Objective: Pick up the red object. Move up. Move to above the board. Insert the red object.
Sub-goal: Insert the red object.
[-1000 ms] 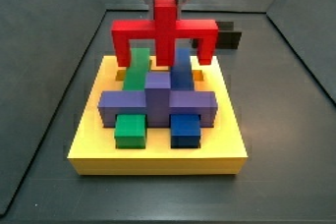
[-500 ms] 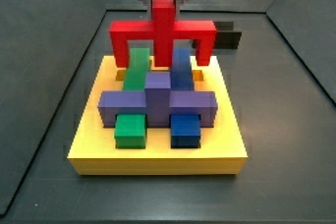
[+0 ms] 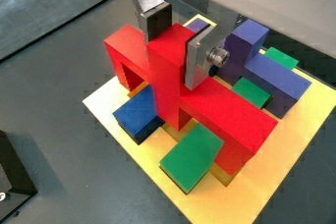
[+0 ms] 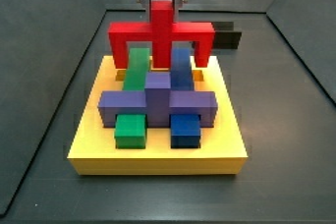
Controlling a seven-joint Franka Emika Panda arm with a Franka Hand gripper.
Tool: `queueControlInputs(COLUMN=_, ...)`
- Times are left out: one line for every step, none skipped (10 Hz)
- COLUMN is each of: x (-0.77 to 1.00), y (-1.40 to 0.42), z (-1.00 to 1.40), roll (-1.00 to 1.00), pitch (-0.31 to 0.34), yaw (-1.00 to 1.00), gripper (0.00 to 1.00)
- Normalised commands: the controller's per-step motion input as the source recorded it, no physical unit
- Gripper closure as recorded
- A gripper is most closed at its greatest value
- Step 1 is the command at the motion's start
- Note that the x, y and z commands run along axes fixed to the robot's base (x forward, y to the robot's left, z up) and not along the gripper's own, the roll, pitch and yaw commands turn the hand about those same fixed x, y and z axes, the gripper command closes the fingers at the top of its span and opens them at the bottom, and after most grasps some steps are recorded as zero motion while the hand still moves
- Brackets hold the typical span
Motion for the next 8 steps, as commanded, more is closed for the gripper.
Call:
queueControlInputs(x=0.00, y=0.00, z=-0.39, roll=0.06, pitch=-0.051, yaw=0.00, gripper=1.00)
queueControlInputs(x=0.08, y=-0.05, z=-0.39, roll=0.00, pitch=-0.051, yaw=0.00, gripper=1.00)
queueControlInputs(x=0.31, y=-0.01, z=-0.28, roll=0.00, pitch=0.000, yaw=0.00, gripper=1.00)
queueControlInputs(x=0.24, y=0.00, z=-0.26, roll=0.00, pitch=0.000, yaw=0.00, gripper=1.00)
queueControlInputs(x=0.11, y=0.00, z=-0.23, roll=0.01, pitch=0.000, yaw=0.00, gripper=1.00)
queueControlInputs(x=0.00, y=0.03, z=-0.25, roll=0.02, pitch=0.000, yaw=0.00, gripper=1.00)
queueControlInputs(x=0.00, y=0.03, z=-0.24, roll=0.02, pitch=-0.004, yaw=0.00, gripper=1.00)
queueControlInputs(x=-0.03, y=0.06, z=-0.28, roll=0.02, pitch=-0.026, yaw=0.00, gripper=1.00)
